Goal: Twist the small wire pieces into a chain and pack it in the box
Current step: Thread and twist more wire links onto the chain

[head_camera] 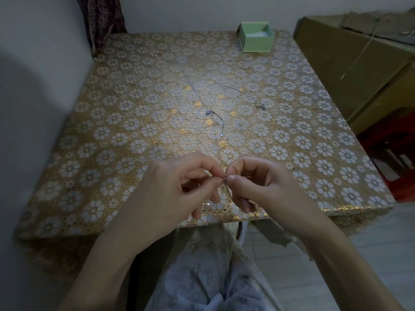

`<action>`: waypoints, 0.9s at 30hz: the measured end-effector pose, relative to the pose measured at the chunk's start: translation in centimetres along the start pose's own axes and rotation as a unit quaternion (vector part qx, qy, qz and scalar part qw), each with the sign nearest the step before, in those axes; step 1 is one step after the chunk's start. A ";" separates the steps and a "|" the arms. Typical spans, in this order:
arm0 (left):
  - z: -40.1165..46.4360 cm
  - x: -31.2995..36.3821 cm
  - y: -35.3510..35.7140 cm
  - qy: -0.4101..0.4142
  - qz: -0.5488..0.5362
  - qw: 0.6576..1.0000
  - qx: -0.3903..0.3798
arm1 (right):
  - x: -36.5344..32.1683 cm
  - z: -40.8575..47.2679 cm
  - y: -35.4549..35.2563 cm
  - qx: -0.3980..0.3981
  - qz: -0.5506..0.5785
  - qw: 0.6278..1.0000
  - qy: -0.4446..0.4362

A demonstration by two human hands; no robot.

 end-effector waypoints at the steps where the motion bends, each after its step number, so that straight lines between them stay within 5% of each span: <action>1: 0.0 0.1 0.0 0.002 0.011 1.000 0.002 | 0.0 0.0 0.0 0.002 -0.001 1.000 0.003; 7: 0.0 0.3 0.2 0.017 0.065 0.998 0.015 | 0.1 0.0 0.1 0.014 -0.012 1.000 0.012; 27: -0.1 -0.4 0.4 -0.059 -0.039 0.997 0.004 | -0.5 -0.1 0.3 0.033 -0.023 0.998 -0.040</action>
Point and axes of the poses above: each hand's wrist, its own z-axis towards the middle knuckle, its own y-axis out of the palm, x = y × z, the point moved 4 cm from there along z, towards the middle knuckle, and after that the axes turned 5 degrees about -y, right-handed, at the moved point
